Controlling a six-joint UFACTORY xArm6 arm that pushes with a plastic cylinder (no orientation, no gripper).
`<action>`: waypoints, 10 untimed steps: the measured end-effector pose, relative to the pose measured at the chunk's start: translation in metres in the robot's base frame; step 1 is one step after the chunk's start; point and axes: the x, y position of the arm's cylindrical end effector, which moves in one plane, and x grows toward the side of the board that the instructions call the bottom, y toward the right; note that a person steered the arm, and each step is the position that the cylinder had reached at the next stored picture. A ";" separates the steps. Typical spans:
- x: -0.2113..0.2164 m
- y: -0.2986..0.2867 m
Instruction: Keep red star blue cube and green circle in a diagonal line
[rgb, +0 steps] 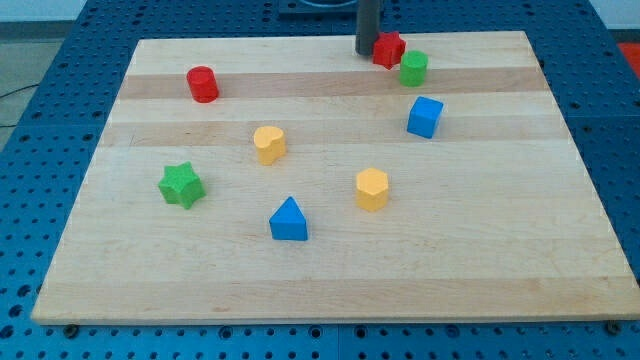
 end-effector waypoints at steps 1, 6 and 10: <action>0.002 -0.027; 0.008 0.011; 0.042 0.067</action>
